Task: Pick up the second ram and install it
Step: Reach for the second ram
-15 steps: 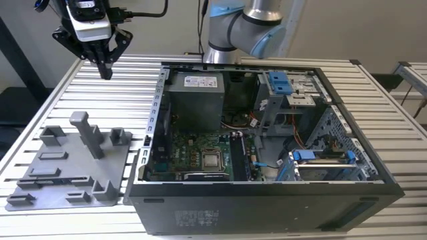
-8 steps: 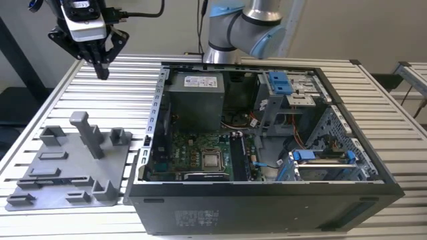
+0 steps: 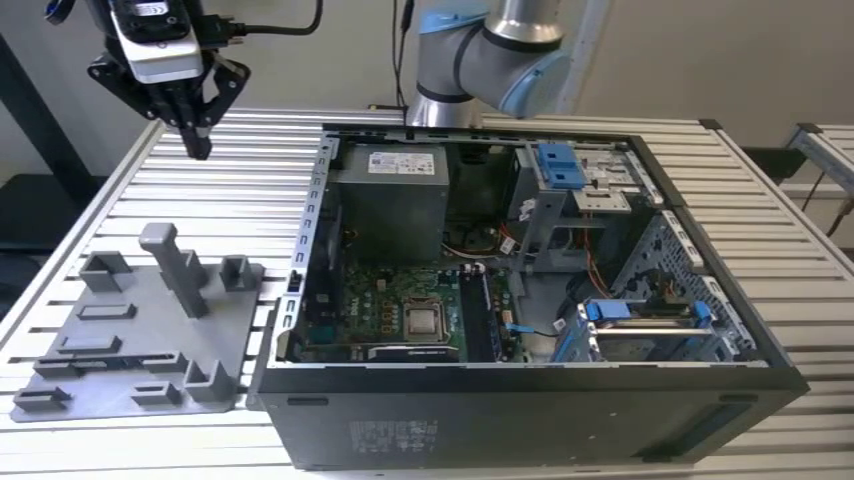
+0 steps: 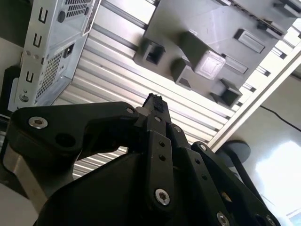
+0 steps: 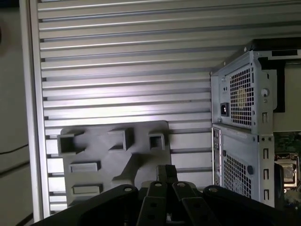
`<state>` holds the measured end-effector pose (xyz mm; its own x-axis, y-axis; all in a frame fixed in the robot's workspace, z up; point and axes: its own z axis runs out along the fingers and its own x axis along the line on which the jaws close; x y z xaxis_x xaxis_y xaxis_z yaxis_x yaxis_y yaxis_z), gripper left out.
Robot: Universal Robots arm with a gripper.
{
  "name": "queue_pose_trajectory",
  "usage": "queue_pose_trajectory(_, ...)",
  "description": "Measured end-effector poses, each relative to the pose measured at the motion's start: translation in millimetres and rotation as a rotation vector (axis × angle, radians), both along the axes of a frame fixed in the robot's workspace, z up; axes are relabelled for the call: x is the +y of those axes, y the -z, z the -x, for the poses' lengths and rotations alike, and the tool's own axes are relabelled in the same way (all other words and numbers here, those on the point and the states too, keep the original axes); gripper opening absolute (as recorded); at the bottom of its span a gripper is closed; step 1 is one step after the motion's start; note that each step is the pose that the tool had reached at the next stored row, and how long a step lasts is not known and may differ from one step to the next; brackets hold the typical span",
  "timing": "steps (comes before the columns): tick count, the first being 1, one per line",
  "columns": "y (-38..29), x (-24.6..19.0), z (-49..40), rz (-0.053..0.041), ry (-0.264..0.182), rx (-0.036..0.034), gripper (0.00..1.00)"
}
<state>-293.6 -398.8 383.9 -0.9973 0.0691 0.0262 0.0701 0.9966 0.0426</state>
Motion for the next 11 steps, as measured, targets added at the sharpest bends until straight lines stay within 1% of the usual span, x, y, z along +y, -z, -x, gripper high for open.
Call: queue_pose_trajectory(11, 0.2, 0.0, 9.4, 0.0001, 0.000, 0.0000, 0.11)
